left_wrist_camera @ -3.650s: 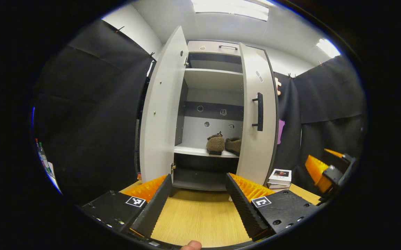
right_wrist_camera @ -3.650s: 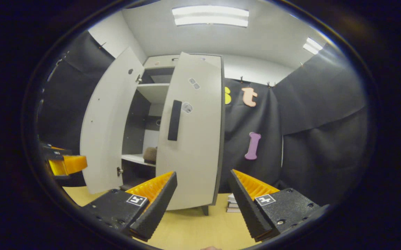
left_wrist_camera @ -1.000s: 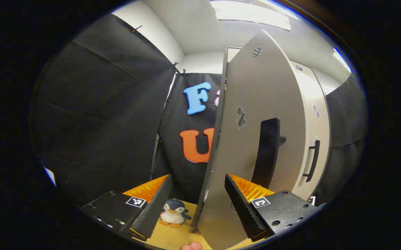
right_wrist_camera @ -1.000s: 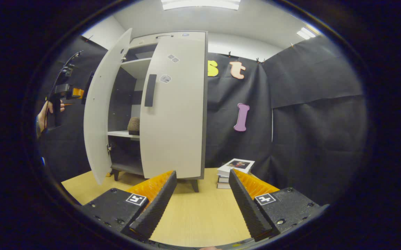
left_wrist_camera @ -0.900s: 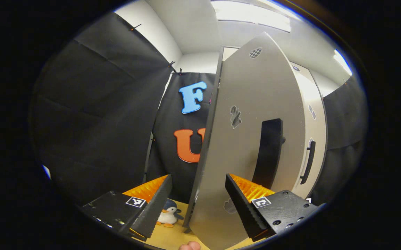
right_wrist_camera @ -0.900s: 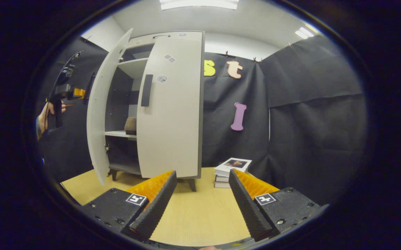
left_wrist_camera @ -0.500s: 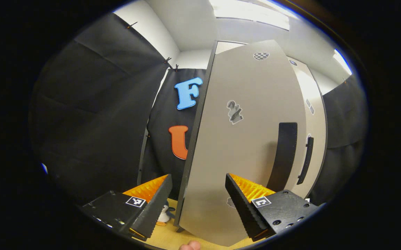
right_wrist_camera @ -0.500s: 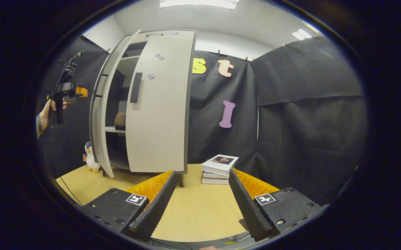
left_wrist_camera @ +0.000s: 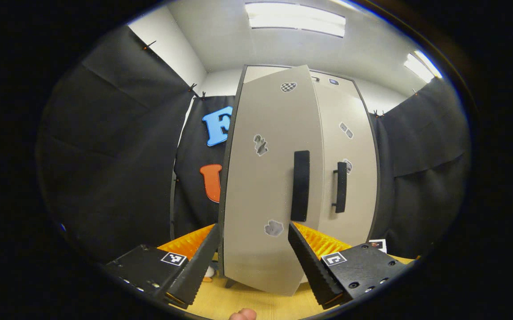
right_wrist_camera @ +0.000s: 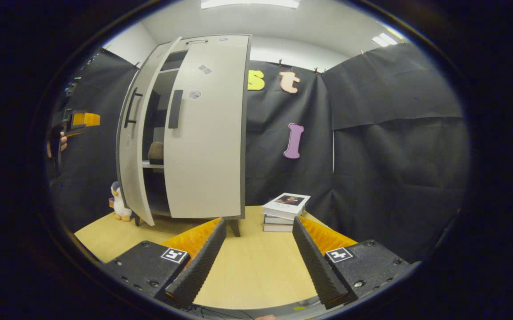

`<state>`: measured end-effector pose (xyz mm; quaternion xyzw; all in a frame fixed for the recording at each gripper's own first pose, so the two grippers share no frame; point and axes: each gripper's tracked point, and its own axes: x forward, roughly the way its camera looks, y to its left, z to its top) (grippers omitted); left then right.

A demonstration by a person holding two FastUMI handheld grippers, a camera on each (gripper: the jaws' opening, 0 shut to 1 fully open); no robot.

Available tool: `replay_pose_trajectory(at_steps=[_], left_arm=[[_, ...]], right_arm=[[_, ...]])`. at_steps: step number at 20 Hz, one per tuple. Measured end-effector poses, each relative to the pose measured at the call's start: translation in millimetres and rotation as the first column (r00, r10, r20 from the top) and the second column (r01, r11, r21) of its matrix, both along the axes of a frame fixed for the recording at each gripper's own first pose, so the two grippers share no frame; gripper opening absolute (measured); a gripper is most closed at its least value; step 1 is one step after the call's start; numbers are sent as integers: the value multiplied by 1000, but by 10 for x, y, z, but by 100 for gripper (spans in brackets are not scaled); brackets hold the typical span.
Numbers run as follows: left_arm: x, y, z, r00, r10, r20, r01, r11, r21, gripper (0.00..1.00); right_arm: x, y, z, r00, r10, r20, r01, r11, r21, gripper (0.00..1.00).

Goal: Grab one shoe with the right hand and put it into the shoe cabinet, grab the other shoe with the left hand and put it into the shoe cabinet; then close the right door with the right hand and the left door with the left hand.

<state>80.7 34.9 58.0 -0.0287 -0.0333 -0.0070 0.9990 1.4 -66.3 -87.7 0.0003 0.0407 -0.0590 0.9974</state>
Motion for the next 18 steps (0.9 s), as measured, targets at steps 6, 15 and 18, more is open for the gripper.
replay_pose_trajectory(at_steps=[6, 15, 18], left_arm=[[-546, -214, -538, 1000, 28, -1, -28, 999, -43, 95], [-918, -471, -1273, 989, 54, -136, -62, 997, -50, 95], [-881, -479, -1321, 986, 47, -163, -57, 997, -55, 95]], right_arm=[[18, 266, -145, 996, 71, -45, -71, 997, 5, 99], [-42, 312, -126, 996, 80, -49, -80, 997, 5, 99], [-20, 274, -132, 997, 64, -53, -64, 998, 12, 99]])
